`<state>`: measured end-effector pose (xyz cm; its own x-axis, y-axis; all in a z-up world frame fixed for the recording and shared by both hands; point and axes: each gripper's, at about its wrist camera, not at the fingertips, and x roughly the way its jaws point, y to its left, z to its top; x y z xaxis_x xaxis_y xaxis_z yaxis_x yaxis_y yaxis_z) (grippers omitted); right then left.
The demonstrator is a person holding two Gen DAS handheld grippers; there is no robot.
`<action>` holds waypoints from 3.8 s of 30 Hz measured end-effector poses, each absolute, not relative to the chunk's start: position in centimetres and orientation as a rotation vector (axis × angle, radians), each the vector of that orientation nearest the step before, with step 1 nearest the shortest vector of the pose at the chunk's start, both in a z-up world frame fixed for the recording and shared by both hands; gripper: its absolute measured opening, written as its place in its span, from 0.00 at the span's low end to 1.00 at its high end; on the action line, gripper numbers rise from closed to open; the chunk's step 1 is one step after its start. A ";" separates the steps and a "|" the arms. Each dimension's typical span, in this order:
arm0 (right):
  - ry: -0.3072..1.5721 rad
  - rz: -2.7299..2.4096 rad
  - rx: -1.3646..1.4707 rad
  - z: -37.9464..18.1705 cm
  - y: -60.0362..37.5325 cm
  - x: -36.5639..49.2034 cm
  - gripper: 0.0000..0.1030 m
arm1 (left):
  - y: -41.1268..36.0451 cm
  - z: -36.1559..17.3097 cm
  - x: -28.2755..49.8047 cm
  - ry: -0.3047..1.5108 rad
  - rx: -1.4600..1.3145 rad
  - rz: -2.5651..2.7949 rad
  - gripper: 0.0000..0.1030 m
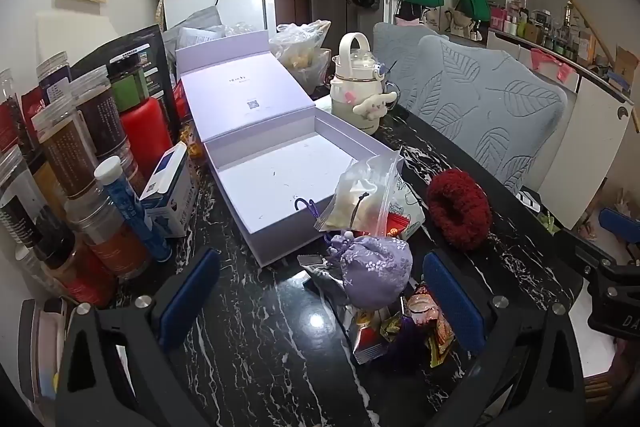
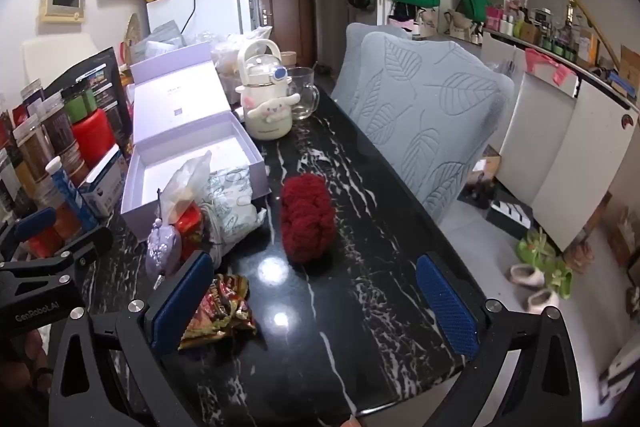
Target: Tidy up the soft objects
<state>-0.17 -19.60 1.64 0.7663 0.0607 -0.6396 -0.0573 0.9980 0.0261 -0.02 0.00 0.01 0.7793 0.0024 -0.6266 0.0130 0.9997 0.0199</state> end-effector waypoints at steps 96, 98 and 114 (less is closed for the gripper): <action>0.725 0.129 0.013 0.3 -19.7 -3.1 1.00 | 0.0 -1.5 -3.8 0.708 0.009 -0.089 1.00; 0.741 0.152 0.021 -0.2 -19.5 -2.9 1.00 | 0.3 -1.9 -3.8 0.716 0.007 -0.093 1.00; 0.822 0.345 0.025 -4.3 -16.1 0.0 1.00 | 3.3 -5.1 -2.7 0.789 -0.034 -0.079 1.00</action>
